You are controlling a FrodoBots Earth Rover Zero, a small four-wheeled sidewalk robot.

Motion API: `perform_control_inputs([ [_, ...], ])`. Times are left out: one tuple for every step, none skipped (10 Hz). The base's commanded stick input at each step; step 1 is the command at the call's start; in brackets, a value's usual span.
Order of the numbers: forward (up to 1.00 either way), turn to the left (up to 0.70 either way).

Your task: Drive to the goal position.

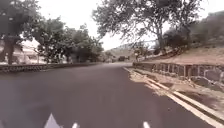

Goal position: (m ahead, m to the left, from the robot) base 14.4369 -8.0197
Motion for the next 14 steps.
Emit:
perform_control_inputs([
  [0.7, -0.17],
  [0.7, -0.22],
  [0.7, -0.05],
  [0.7, -0.14],
  [0.7, -0.23],
  [0.7, -0.17],
  [0.7, -0.08],
  [0.7, -0.26],
  [0.7, -0.15],
  [0.7, -0.05],
  [0.7, 0.0],
  [0.7, 0.0],
  [0.7, 0.0],
  [0.7, 0.0],
])
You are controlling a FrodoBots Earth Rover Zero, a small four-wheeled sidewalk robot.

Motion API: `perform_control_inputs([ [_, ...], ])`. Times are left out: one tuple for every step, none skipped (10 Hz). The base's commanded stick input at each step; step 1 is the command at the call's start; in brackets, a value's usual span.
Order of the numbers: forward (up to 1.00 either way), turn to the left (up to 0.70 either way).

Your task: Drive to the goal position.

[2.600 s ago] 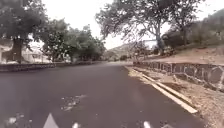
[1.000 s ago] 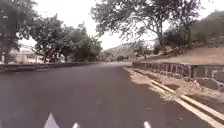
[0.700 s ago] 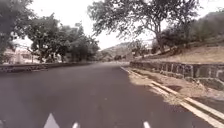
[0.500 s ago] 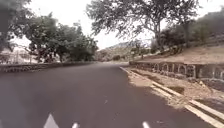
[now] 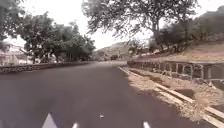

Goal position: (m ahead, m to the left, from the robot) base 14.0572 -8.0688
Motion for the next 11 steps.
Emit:
perform_control_inputs([
  [0.7, 0.0],
  [0.7, 0.0],
  [0.7, 0.0],
  [0.7, 0.0],
  [0.7, 0.0],
  [0.7, 0.0],
  [0.7, 0.0],
  [0.7, 0.0],
  [0.7, 0.0],
  [0.7, 0.0],
  [0.7, 0.0],
])
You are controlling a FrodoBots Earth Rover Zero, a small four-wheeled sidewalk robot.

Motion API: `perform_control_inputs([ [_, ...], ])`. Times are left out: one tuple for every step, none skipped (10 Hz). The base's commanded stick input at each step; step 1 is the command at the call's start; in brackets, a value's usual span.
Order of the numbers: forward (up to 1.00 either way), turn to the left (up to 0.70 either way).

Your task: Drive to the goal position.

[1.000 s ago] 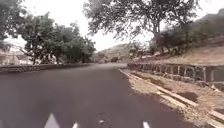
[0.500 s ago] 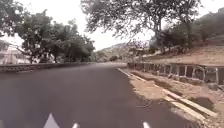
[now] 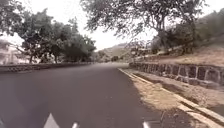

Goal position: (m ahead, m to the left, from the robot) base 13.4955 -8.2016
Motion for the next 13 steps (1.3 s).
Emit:
perform_control_inputs([
  [0.7, 0.0],
  [0.7, 0.0],
  [0.7, 0.0],
  [0.7, 0.0],
  [0.7, 0.0],
  [0.7, 0.0],
  [0.7, 0.0],
  [0.7, 0.0],
  [0.7, 0.0],
  [0.7, 0.0],
  [0.7, 0.0],
  [0.7, 0.0],
  [0.7, 0.0],
])
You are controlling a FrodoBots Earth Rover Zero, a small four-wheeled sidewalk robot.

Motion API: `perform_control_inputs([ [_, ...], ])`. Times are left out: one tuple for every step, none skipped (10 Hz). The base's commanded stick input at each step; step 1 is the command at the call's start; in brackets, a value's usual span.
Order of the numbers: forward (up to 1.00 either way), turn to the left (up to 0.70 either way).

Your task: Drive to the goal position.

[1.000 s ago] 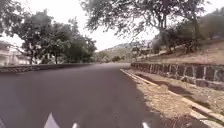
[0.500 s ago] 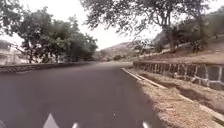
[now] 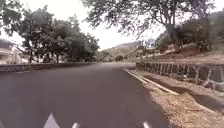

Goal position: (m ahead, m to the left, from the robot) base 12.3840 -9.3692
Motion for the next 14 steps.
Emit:
perform_control_inputs([
  [0.7, 0.0],
  [0.7, 0.0],
  [0.7, 0.0],
  [0.7, -0.02],
  [0.7, -0.08],
  [0.7, -0.14],
  [0.7, 0.0],
  [0.7, 0.0],
  [0.7, -0.34],
  [0.7, -0.33],
  [0.7, -0.31],
  [0.7, -0.07],
  [0.7, -0.18],
  [0.7, 0.0],
])
